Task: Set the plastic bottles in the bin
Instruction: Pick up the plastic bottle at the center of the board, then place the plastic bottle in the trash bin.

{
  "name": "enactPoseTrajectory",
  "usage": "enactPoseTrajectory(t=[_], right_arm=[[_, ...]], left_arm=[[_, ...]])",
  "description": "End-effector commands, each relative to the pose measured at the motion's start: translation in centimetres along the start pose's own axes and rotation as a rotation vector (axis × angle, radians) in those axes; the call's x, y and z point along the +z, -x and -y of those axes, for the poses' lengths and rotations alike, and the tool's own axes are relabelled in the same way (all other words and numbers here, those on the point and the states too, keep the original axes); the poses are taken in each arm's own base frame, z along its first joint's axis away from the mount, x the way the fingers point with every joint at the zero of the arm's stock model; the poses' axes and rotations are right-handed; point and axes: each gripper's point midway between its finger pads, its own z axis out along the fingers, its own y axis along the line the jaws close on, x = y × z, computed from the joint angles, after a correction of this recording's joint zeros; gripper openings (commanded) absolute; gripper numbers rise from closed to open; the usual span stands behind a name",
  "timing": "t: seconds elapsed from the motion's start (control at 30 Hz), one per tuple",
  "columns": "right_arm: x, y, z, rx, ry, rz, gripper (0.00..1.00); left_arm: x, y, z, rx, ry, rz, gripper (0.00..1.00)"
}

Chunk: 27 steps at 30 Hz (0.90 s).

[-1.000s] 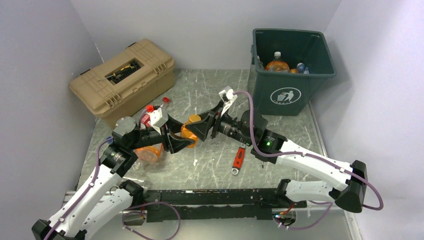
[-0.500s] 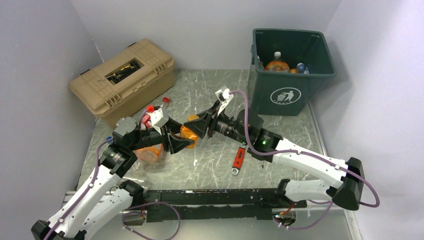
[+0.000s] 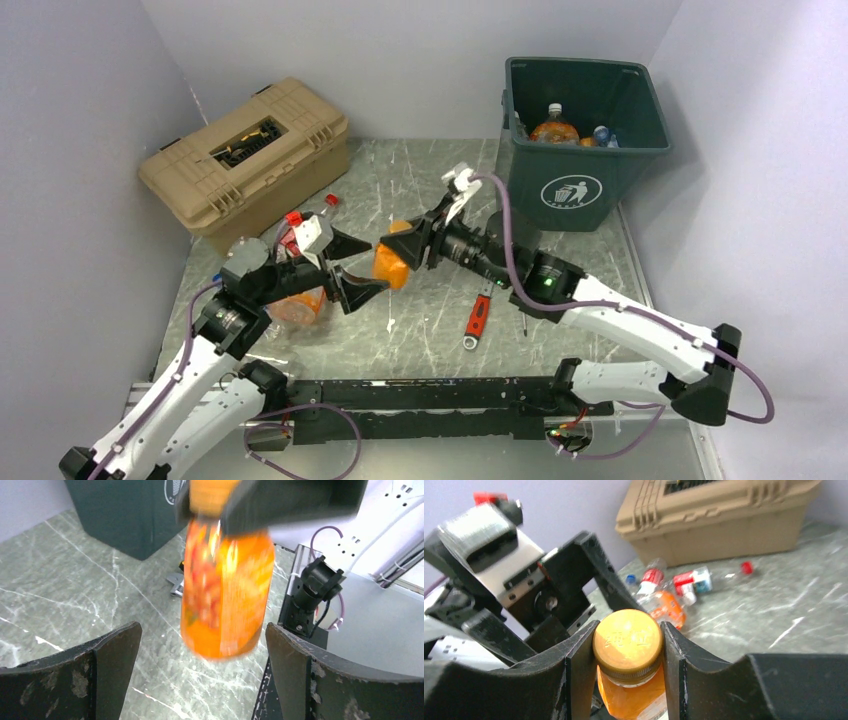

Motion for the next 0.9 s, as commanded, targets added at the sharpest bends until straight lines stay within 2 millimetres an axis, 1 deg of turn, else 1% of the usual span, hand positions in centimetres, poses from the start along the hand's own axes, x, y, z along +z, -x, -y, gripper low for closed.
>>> enactPoseTrajectory(t=[0.0, 0.07, 0.1, 0.2, 0.27, 0.37, 0.4, 0.47, 0.53, 0.57, 0.6, 0.63, 0.67, 0.7, 0.73, 0.8, 0.87], right_arm=[[-4.8, 10.3, -0.2, -0.166, -0.148, 0.18, 0.0], [-7.2, 13.6, 0.5, -0.233, -0.24, 0.224, 0.0], [-8.5, 14.9, 0.9, -0.259, -0.284, 0.239, 0.0], [-12.6, 20.0, 1.5, -0.334, -0.41, 0.354, 0.0], [-14.9, 22.8, 2.2, -0.384, -0.504, 0.429, 0.0], [-18.2, 26.4, 4.2, -0.436, -0.722, 0.545, 0.0], [-19.0, 27.3, 4.7, -0.455, -0.79, 0.575, 0.0], [-19.6, 29.1, 5.1, -0.465, -0.865, 0.632, 0.0], [-18.2, 30.6, 5.8, -0.471, -0.897, 0.633, 0.0], [-17.6, 31.3, 6.7, -0.47, -0.914, 0.619, 0.0], [-16.9, 31.9, 8.1, -0.457, -0.933, 0.597, 0.0], [-16.8, 32.7, 9.8, -0.444, -0.961, 0.59, 0.0], [-16.6, 33.2, 11.3, -0.429, -0.993, 0.584, 0.0], [-16.9, 33.5, 13.2, -0.43, -1.051, 0.595, 0.0], [-17.2, 33.9, 14.4, -0.439, -1.093, 0.616, 0.0], [-18.5, 34.3, 17.7, -0.409, -1.185, 0.659, 0.0], [-20.5, 34.6, 21.3, -0.285, -1.217, 0.753, 0.0]], left_arm=[[-1.0, 2.8, -0.3, 0.066, 0.075, 0.088, 1.0], [-1.4, 3.1, -0.5, 0.081, 0.101, 0.105, 0.99], [-1.5, 3.2, -0.8, 0.087, 0.118, 0.112, 0.99], [-1.8, 3.4, -1.2, 0.096, 0.154, 0.124, 1.0], [-1.8, 3.3, -1.3, 0.095, 0.157, 0.123, 1.0], [-1.5, 3.0, -1.6, 0.085, 0.158, 0.106, 0.99], [-1.4, 2.8, -1.7, 0.079, 0.16, 0.098, 0.99], [-1.2, 2.5, -1.9, 0.072, 0.163, 0.083, 1.0], [-1.0, 2.3, -2.0, 0.067, 0.158, 0.072, 0.99], [-1.0, 2.3, -1.9, 0.064, 0.154, 0.07, 0.99], [-0.9, 2.3, -1.9, 0.064, 0.152, 0.071, 0.99], [-0.9, 2.3, -1.9, 0.062, 0.15, 0.069, 0.99], [-1.0, 2.4, -1.9, 0.062, 0.151, 0.071, 0.99], [-1.0, 2.4, -1.9, 0.064, 0.154, 0.071, 1.0], [-1.1, 2.4, -1.9, 0.066, 0.159, 0.074, 0.99], [-1.3, 2.4, -2.0, 0.07, 0.172, 0.075, 0.99], [-1.5, 2.4, -2.2, 0.074, 0.189, 0.079, 0.99]])
